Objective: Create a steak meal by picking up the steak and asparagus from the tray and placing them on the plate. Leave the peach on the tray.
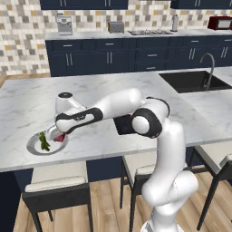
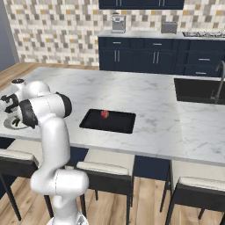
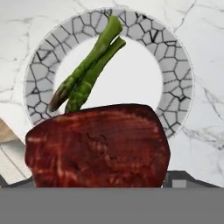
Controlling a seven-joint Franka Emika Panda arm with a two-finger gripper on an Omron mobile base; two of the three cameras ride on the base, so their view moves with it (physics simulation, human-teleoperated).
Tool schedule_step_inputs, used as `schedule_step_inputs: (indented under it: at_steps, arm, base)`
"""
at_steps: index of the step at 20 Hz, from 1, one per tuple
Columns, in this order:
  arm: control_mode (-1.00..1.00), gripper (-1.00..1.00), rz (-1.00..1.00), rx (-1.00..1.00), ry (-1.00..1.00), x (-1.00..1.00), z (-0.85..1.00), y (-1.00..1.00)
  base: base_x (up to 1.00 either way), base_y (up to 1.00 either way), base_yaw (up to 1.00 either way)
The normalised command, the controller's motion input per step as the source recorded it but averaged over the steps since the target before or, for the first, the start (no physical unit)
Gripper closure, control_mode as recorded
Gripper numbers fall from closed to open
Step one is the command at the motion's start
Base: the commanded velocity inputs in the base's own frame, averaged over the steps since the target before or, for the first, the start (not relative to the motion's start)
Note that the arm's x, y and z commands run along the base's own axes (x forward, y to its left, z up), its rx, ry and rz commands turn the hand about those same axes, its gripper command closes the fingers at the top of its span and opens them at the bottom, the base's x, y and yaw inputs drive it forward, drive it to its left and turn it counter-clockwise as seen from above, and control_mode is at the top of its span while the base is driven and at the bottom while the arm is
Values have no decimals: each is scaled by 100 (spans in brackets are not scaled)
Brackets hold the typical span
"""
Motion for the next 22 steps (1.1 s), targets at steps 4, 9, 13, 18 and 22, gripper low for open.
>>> schedule_step_inputs:
  at_steps: [4,9,13,18,22]
  arm:
    - [-100,100,0,-4,5,42,-24,4]
    - [-100,100,0,-3,3,39,-33,0]
    - [-100,100,0,-5,0,33,-42,8]
    - [-100,100,0,-4,0,18,-28,15]
    - [-100,-100,0,-4,0,3,-19,11]
  base:
    - [0,0,0]
    - [0,0,0]
    - [0,0,0]
    - [0,0,0]
    - [0,0,0]
